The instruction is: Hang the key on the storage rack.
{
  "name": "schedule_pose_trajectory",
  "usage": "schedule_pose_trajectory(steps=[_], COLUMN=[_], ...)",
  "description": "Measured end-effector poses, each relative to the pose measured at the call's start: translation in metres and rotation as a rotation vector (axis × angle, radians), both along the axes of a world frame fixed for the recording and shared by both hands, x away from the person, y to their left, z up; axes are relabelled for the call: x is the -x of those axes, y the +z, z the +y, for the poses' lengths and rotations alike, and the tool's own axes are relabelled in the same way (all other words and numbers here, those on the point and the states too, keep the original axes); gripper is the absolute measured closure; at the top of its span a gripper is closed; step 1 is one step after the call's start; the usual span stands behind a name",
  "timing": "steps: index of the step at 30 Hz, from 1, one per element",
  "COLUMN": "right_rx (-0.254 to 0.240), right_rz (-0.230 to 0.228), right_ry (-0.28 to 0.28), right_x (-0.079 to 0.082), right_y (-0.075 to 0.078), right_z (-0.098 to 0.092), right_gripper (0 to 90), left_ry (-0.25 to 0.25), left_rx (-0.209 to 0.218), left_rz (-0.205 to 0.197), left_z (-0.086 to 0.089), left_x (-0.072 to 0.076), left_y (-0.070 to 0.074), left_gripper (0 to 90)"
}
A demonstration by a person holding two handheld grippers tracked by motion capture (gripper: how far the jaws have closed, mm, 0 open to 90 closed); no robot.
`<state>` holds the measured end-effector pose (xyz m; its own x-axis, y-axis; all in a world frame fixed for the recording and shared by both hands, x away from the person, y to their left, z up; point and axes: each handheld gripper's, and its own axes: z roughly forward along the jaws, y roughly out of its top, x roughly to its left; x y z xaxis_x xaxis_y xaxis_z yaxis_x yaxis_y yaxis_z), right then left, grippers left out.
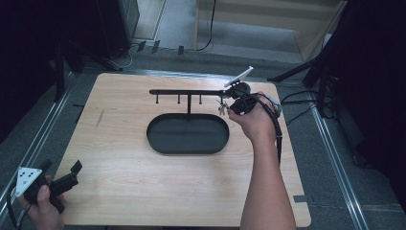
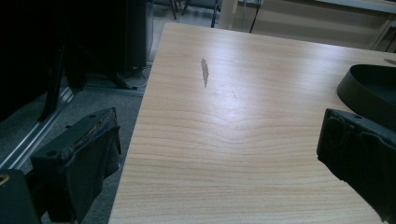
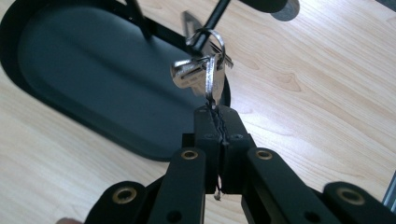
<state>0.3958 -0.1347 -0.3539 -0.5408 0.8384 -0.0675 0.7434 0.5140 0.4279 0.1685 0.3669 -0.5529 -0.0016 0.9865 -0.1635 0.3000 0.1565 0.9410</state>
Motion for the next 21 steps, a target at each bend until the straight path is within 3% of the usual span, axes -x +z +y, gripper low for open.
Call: schedule_pose_trajectory(steps=[2,11,13,21], right_rx=[-0.007,-0.011,-0.008,-0.007], right_rz=[-0.002,0.011,0.014,0.032], right_ry=[-0.010,-0.092,-0.104,-0.178], right_x=[-0.002,-0.007,-0.007,-0.002], right_y=[-0.003,-0.022,-0.025,-0.055], right_z=[-0.001,-0.009,-0.011,-0.034], right_gripper=[87.7,64.9,63.6,49.7], left_ry=[0.000,-0.001,0.000,0.000], left_rx=[0.000,0.003,0.001,-0.002], left_rz=[0.000,0.000,0.001,-0.001], left_z=[0.000,0.000,0.000,0.000], left_x=[0.000,0.000,0.000,0.000], left_y=[0.000,0.000,0.000,0.000], left_gripper=[0.2,0.2,0.2,0.2])
